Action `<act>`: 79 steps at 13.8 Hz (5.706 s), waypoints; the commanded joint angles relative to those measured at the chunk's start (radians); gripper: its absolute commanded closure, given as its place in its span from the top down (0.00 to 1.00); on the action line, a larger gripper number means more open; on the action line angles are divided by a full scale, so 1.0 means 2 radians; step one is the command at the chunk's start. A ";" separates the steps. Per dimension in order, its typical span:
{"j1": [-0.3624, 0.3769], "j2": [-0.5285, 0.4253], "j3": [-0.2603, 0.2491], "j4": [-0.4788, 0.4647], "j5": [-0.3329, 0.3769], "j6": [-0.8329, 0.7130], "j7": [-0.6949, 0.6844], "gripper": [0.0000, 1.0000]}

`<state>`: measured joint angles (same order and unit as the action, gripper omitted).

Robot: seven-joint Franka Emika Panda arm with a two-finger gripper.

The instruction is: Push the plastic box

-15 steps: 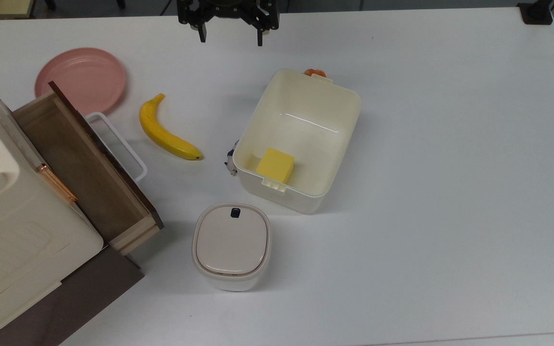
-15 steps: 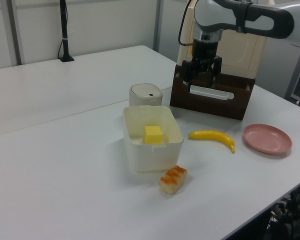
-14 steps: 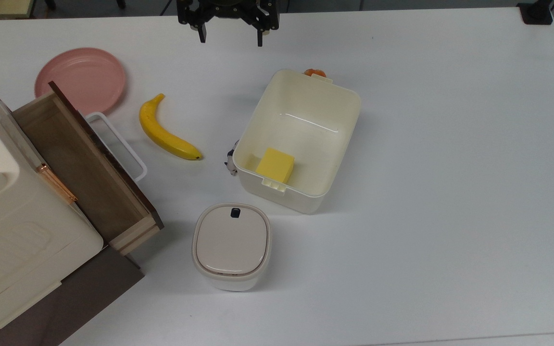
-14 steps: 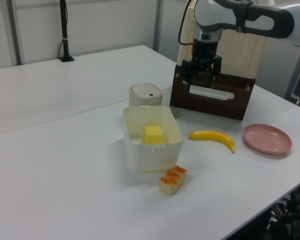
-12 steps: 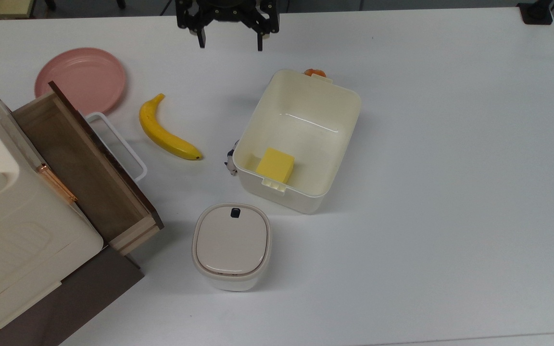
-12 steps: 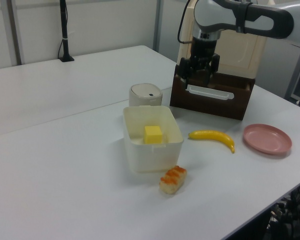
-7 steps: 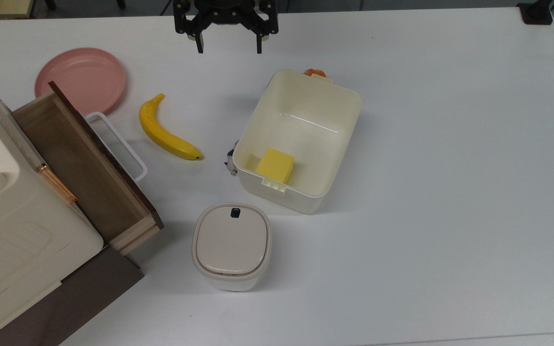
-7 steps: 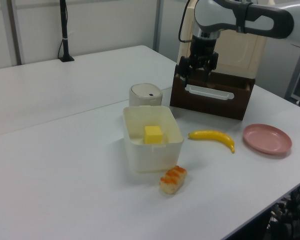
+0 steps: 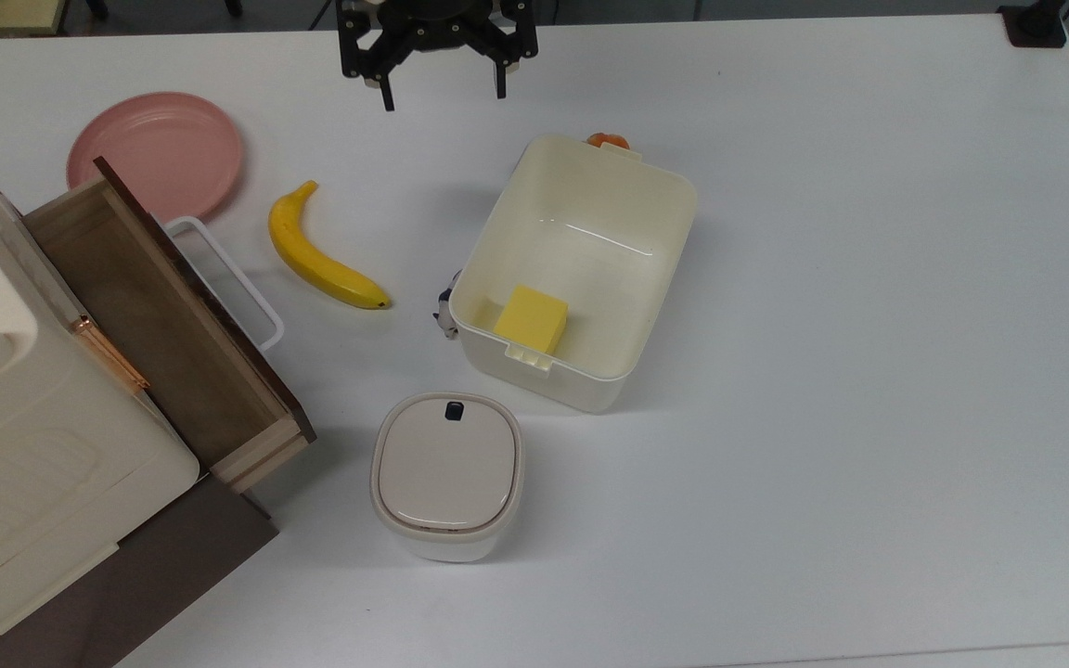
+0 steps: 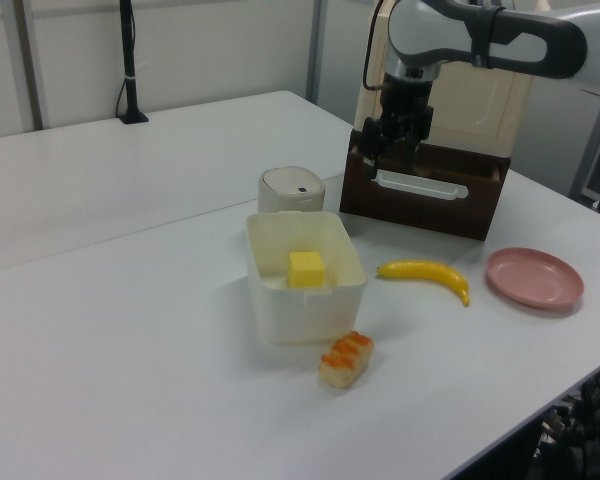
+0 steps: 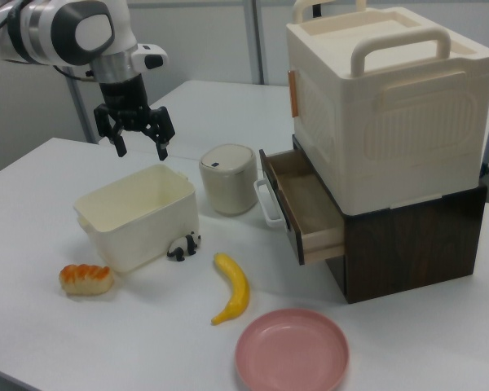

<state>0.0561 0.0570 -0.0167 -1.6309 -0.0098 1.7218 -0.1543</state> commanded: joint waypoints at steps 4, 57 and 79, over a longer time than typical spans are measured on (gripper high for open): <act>0.000 -0.019 -0.002 -0.050 0.003 0.010 -0.216 1.00; 0.021 0.059 0.018 -0.148 -0.046 0.200 -0.422 1.00; 0.082 0.157 0.050 -0.028 -0.083 0.218 -0.303 1.00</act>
<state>0.1995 0.3357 0.0844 -1.7433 -0.1526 2.1480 -0.8125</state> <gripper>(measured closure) 0.000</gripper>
